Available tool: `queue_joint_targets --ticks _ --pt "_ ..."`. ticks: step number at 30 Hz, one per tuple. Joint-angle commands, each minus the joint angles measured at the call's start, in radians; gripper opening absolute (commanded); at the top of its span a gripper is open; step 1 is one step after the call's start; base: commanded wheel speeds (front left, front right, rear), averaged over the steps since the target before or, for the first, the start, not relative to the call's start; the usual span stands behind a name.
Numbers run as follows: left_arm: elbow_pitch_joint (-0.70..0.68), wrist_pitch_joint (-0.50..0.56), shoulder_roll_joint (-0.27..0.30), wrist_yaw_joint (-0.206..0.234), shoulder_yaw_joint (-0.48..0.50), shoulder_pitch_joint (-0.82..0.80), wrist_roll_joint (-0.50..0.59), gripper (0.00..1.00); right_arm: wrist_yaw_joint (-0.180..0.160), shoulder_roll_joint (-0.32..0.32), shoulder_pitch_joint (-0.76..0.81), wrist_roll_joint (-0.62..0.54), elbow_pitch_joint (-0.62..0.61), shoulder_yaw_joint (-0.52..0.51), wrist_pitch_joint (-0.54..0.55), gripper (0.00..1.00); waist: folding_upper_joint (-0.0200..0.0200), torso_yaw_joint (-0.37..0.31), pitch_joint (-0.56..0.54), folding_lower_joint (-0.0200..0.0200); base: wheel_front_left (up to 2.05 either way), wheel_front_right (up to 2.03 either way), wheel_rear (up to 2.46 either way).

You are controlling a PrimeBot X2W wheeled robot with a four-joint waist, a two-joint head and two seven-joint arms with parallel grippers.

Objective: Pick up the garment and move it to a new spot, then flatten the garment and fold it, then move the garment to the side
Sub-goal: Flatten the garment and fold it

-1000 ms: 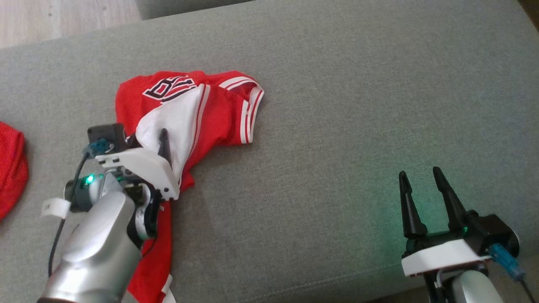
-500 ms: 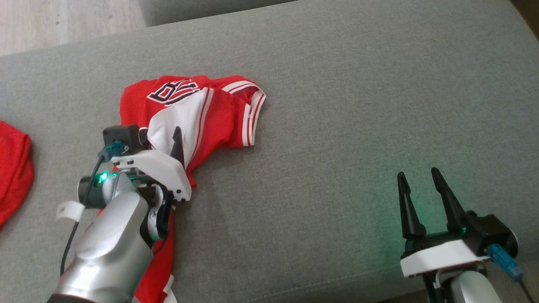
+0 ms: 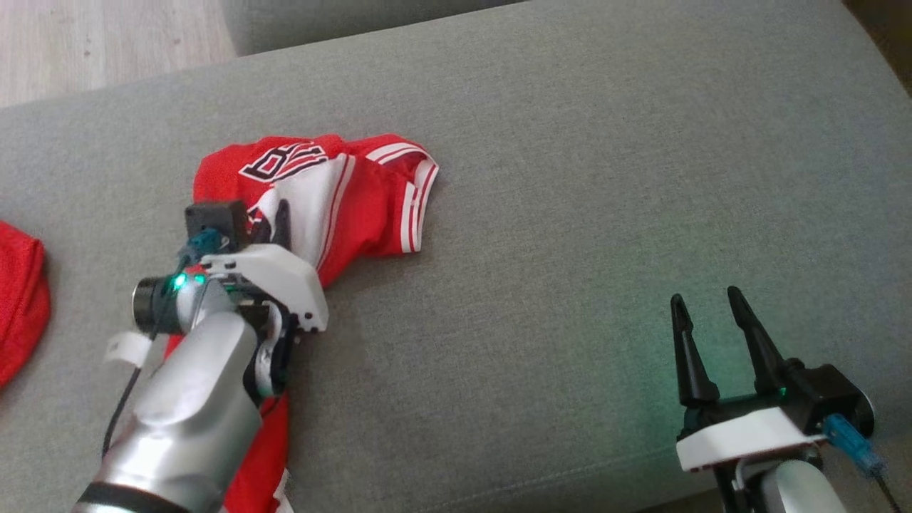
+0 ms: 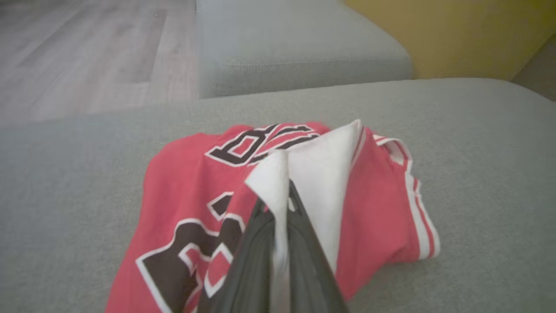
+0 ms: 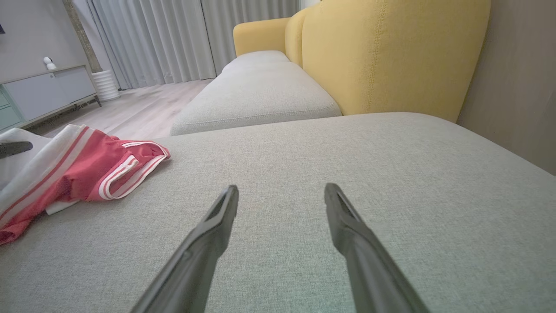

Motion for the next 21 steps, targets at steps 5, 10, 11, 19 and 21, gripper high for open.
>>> queue_joint_targets --ticks 5,10,11,19,21 --pt "-0.126 0.002 -0.016 -0.032 -0.027 -0.083 0.030 0.00 -0.001 -0.006 -0.020 -0.001 -0.027 0.024 -0.011 1.00 0.0000 -0.006 -0.011 0.0000 0.00 0.00 0.00" --pt "-0.236 0.049 -0.097 -0.080 -0.119 -0.089 0.039 0.00 -0.001 -0.006 -0.028 0.014 -0.025 0.040 -0.011 1.00 0.0000 -0.046 -0.016 0.0000 0.00 0.00 0.00" --pt "-0.248 0.058 -0.114 -0.089 -0.136 -0.090 0.036 0.00 -0.001 -0.006 -0.029 0.018 -0.025 0.044 -0.011 1.00 0.0000 -0.057 -0.016 0.0000 0.00 0.00 0.00" --pt "-0.227 0.085 -0.183 -0.152 -0.261 -0.139 0.002 0.00 -0.001 -0.006 -0.041 0.053 -0.015 0.058 -0.011 1.00 0.0000 -0.173 0.006 0.0000 0.00 0.00 0.00" --pt "-0.218 0.071 -0.185 -0.160 -0.280 -0.156 -0.016 0.00 -0.001 -0.006 -0.042 0.059 -0.012 0.057 -0.011 1.00 0.0000 -0.192 0.011 0.0000 0.00 0.00 0.00"
